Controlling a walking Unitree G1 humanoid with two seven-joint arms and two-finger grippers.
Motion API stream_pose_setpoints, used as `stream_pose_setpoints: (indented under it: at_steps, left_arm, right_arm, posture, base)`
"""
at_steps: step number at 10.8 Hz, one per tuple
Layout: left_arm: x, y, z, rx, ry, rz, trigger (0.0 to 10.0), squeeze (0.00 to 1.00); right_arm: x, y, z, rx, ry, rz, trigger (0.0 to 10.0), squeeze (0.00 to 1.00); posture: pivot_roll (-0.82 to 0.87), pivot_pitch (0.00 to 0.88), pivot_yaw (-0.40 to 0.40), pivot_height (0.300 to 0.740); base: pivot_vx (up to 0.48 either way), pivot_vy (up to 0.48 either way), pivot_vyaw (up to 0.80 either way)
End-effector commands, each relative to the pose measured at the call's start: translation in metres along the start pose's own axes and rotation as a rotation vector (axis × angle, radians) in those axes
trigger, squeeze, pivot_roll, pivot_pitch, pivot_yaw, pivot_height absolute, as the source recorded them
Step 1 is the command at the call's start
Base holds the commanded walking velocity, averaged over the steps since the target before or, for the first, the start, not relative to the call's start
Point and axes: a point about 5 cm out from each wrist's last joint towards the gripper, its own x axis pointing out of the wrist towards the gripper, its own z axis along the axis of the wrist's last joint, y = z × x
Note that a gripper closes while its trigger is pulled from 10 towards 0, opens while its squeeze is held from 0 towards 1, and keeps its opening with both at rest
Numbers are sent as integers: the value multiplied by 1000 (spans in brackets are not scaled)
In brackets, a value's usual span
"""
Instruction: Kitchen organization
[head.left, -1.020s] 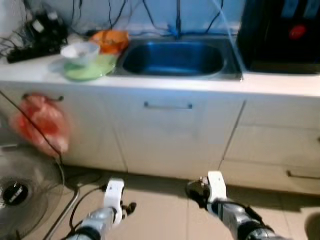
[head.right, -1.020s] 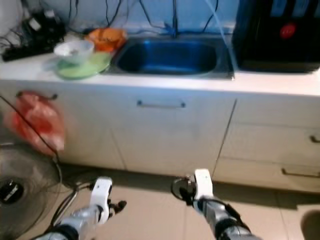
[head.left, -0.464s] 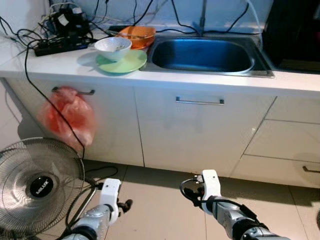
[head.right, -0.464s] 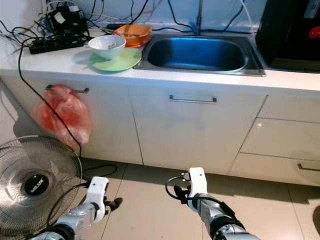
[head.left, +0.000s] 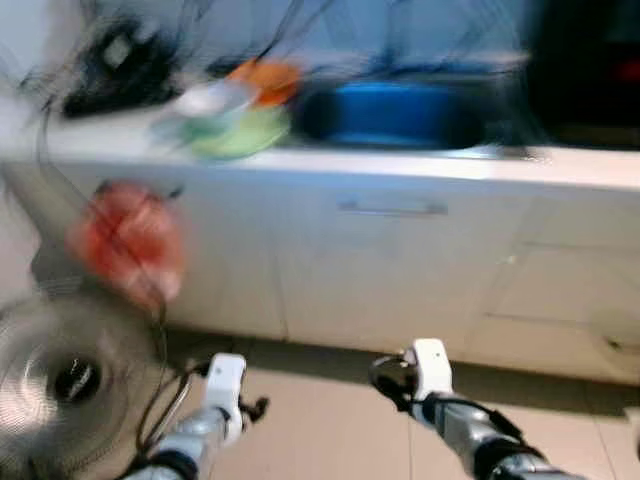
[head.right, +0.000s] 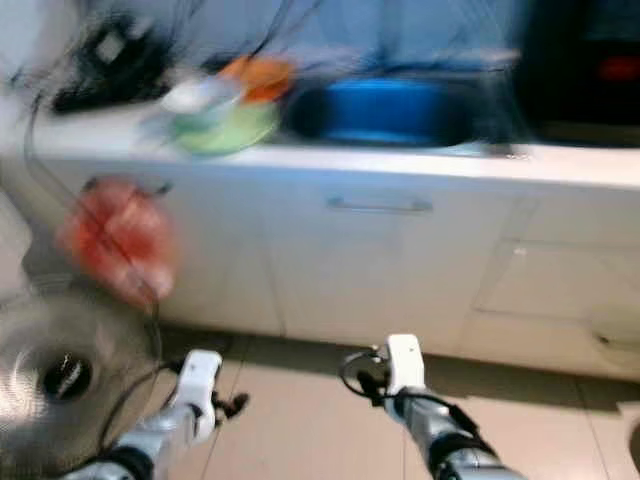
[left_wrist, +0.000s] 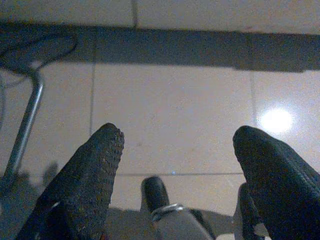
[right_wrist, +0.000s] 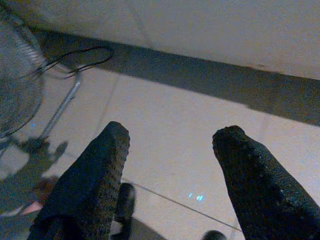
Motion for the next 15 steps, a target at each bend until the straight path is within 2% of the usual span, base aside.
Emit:
stream_pose_setpoints:
  at_steps: [1,3,4,5,8,9,10,11,12,13,15]
  left_arm:
    - [1,-1,6,10,-13,0,10000,0]
    - [1,-1,6,18,-8,3,10000,0]
    - [1,0,9,72,-22,5,10000,0]
    - [0,0,13,126,-74,3,10000,0]
    - [-3,0,27,208,-240,16,10000,0]
    - [-10,0,59,263,-432,45,10000,0]
    - [-26,0,103,315,-647,43,10000,0]
    - [-40,5,117,380,-761,80,10000,0]
    - [-63,8,138,360,-911,125,10000,0]
    - [-81,7,153,352,-1021,140,10000,0]
    - [-106,-3,175,366,-1131,131,10000,0]
  right_arm:
    - [-1,-2,-1,-2,4,-2,10000,0]
    - [-1,-2,-3,-2,8,-6,10000,0]
    - [-1,-3,-1,-9,-2,-16,10000,0]
    - [-2,-6,5,-36,-44,-34,10000,0]
    - [-5,-8,28,-57,-202,-21,10000,0]
    - [-12,-12,50,-113,-350,-45,10000,0]
    - [-17,-9,68,-144,-454,-49,10000,0]
    - [-22,-4,77,-184,-528,-77,10000,0]
    - [-34,1,97,-182,-669,-110,10000,0]
    - [-48,4,116,-216,-773,-131,10000,0]
    - [-73,6,146,-259,-908,-159,10000,0]
  posture:
    - [16,2,70,740]
    - [16,0,71,740]
    - [17,1,70,740]
    - [21,7,71,740]
    - [21,27,69,740]
    - [21,37,70,740]
    - [22,40,74,740]
    - [28,41,79,740]
    - [40,31,93,740]
    - [43,12,110,740]
    - [26,0,125,740]
  base:
    - [386,0,0]
    - [176,0,0]
    - [0,0,0]
    - [0,0,0]
    - [0,0,0]
    - [0,0,0]
    - [0,0,0]
    - [0,0,0]
    - [0,0,0]
    - [0,0,0]
    - [0,0,0]
